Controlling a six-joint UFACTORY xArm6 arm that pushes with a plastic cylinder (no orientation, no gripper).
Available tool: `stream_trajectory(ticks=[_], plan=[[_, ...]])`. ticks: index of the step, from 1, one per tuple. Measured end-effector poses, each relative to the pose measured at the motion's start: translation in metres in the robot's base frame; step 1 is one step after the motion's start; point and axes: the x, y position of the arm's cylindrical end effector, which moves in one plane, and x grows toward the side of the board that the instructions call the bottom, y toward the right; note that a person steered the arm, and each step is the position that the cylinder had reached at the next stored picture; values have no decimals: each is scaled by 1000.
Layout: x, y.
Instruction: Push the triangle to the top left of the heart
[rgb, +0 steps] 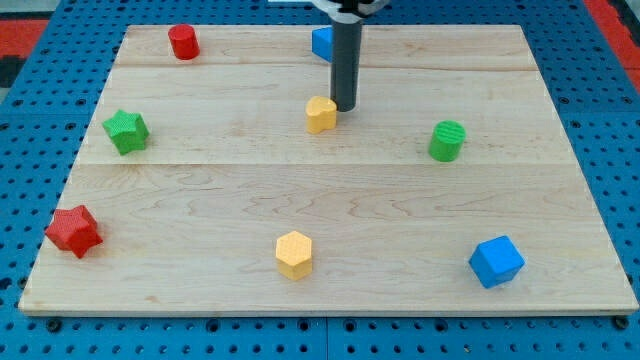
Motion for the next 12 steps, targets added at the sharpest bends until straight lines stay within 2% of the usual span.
stream_trajectory(ticks=[2, 4, 5, 7, 8, 9, 10, 11, 12], plan=[[-61, 77], [-152, 59], [-139, 0], [-78, -63], [-100, -45], [-115, -55], [-116, -99], [-99, -131], [-74, -133]])
